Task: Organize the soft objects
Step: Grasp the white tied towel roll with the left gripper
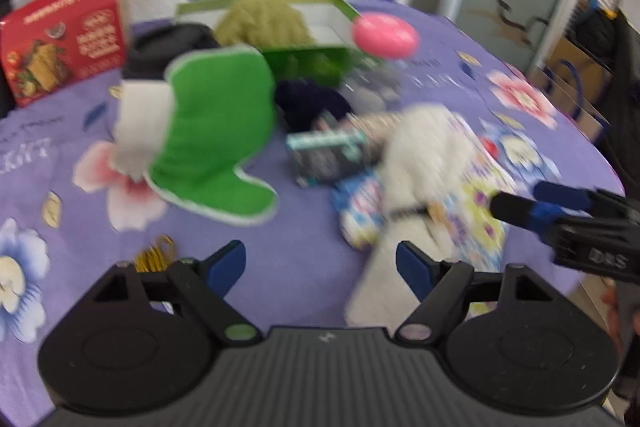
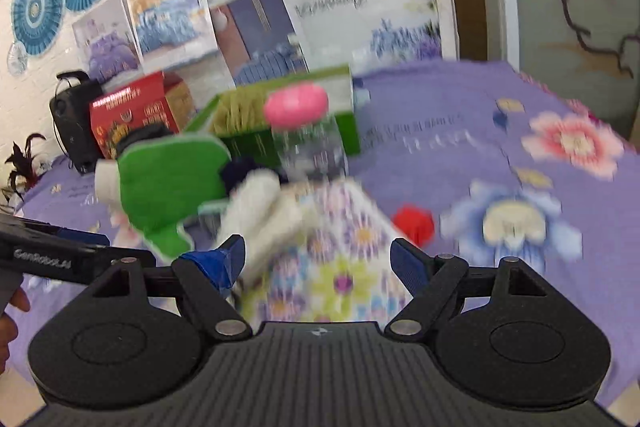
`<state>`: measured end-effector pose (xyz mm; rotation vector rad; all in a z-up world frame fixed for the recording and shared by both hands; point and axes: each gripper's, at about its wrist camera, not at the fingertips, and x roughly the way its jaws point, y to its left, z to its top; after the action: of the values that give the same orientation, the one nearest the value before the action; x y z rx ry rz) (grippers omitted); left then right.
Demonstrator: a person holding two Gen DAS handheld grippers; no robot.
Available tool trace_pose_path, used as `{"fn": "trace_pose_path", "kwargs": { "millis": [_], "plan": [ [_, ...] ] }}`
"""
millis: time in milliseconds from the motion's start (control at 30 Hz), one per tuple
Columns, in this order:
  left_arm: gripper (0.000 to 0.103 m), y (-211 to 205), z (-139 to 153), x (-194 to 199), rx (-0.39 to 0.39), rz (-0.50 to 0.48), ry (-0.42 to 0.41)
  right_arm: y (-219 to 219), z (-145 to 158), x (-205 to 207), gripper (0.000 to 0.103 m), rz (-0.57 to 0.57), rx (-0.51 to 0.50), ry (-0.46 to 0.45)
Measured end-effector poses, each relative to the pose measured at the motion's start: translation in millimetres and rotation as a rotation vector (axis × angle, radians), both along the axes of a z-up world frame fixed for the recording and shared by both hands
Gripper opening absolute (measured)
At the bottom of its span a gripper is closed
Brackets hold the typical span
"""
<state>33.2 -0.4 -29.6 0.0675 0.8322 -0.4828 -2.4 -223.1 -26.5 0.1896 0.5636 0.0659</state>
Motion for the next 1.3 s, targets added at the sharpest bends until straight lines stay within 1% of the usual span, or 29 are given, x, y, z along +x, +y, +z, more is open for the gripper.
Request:
{"fn": "trace_pose_path", "kwargs": {
  "millis": [100, 200, 300, 367, 433, 500, 667, 800, 867, 900, 933, 1000, 1067, 1100, 1167, 1233, 1300],
  "plan": [
    [0.078, -2, -5, -17, 0.006, -0.053, 0.007, 0, -10, 0, 0.066, 0.001, -0.025, 0.032],
    [0.078, -3, -5, -22, 0.018, -0.070, 0.003, -3, -11, 4, 0.066, -0.012, -0.033, 0.035],
    [0.078, -3, -6, -17, 0.027, -0.048, -0.003, -3, -10, 9, 0.066, -0.009, -0.052, 0.033],
    [0.078, -4, -7, -12, 0.017, -0.048, 0.010, -5, -12, 11, 0.066, -0.013, -0.060, 0.034],
    [0.078, -7, -7, -10, 0.000, -0.068, 0.033, -8, -15, 12, 0.066, -0.016, -0.053, 0.047],
    [0.078, -14, -7, -11, -0.005, -0.106, 0.037, -11, -18, 12, 0.066, -0.030, -0.056, 0.061],
    [0.078, -40, -8, -10, 0.030, -0.167, 0.008, -21, -21, 2, 0.066, -0.051, -0.049, 0.089],
    [0.078, -51, -15, 1, 0.048, -0.171, 0.017, -24, -20, -1, 0.066, -0.058, -0.047, 0.091],
    [0.078, -52, -19, 7, 0.063, -0.163, 0.031, -24, -15, 2, 0.066, -0.029, -0.009, 0.079],
    [0.078, -51, -20, 9, 0.066, -0.159, 0.039, -21, -10, 4, 0.066, 0.005, -0.007, 0.066],
    [0.078, -49, -22, 10, 0.063, -0.153, 0.050, -18, -5, 7, 0.066, 0.047, -0.026, 0.049],
    [0.078, -46, -22, 10, 0.056, -0.152, 0.062, -11, 11, 17, 0.066, 0.151, -0.099, 0.007],
    [0.078, -43, -21, 9, 0.065, -0.145, 0.054, -9, 22, 28, 0.066, 0.234, -0.140, 0.012],
    [0.078, -41, -21, 8, 0.068, -0.140, 0.050, -10, 25, 33, 0.066, 0.258, -0.142, 0.022],
    [0.078, -37, -19, 7, 0.051, -0.133, 0.044, -12, 26, 39, 0.066, 0.259, -0.099, 0.052],
    [0.078, -36, -20, 8, 0.042, -0.134, 0.047, -13, 19, 41, 0.066, 0.239, 0.006, 0.089],
    [0.078, -39, -23, 11, 0.055, -0.144, 0.053, -6, 7, 38, 0.066, 0.224, 0.113, 0.116]
  ]
}}
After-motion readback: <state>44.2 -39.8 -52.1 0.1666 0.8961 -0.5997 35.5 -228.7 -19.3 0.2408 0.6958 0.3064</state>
